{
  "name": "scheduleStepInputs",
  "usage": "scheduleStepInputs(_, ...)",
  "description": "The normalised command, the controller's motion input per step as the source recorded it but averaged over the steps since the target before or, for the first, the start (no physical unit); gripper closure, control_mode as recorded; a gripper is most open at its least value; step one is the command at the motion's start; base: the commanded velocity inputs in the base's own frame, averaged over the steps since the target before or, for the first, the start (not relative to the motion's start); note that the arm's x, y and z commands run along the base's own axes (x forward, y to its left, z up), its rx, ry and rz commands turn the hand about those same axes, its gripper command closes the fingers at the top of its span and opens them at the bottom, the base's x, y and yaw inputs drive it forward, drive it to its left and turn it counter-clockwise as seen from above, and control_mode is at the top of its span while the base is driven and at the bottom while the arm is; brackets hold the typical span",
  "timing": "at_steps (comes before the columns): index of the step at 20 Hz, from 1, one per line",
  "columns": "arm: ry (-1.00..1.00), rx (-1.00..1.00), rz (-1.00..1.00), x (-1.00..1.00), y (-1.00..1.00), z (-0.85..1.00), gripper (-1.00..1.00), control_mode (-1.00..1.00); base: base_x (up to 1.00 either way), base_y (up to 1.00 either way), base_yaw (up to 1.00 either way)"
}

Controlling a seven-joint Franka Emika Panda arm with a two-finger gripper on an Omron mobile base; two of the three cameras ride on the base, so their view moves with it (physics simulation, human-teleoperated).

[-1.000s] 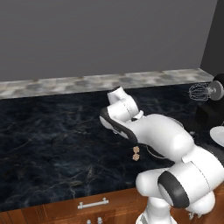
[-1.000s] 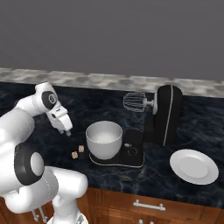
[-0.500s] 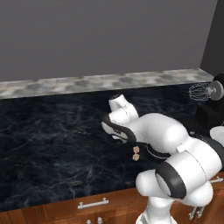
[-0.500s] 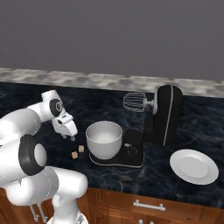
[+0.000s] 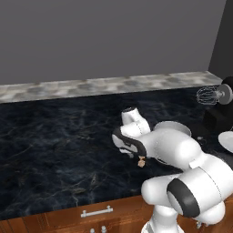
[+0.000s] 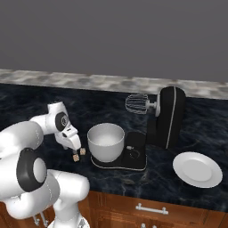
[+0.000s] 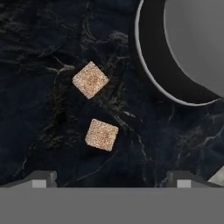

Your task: Add butter and sugar cubes to the stand mixer bowl and then turn on the stand mixer to begin making frosting.

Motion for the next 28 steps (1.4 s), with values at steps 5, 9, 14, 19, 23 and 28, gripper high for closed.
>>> scheduleStepInputs(5,0.00,0.10,0.00,0.00,-0.13,-0.28,-1.00,-1.00,0.00,0.00,0.00)
scheduleStepInputs(9,0.00,0.06,-0.05,0.11,-0.10,-0.24,-1.00,-1.00,0.00,0.00,0.00)
scheduleStepInputs(14,0.00,0.05,-0.06,0.16,-0.02,-0.23,-1.00,-1.00,0.00,0.00,0.00)
scheduleStepInputs(19,0.00,0.01,-0.09,0.26,0.00,-0.08,-1.00,-1.00,0.00,0.00,0.00)
scheduleStepInputs(23,0.00,0.00,-0.08,0.22,0.03,-0.06,-1.00,-1.00,0.00,0.00,0.00)
scheduleStepInputs(28,0.00,0.00,-0.09,-0.01,0.02,-0.07,-1.00,-1.00,0.00,0.00,0.00)
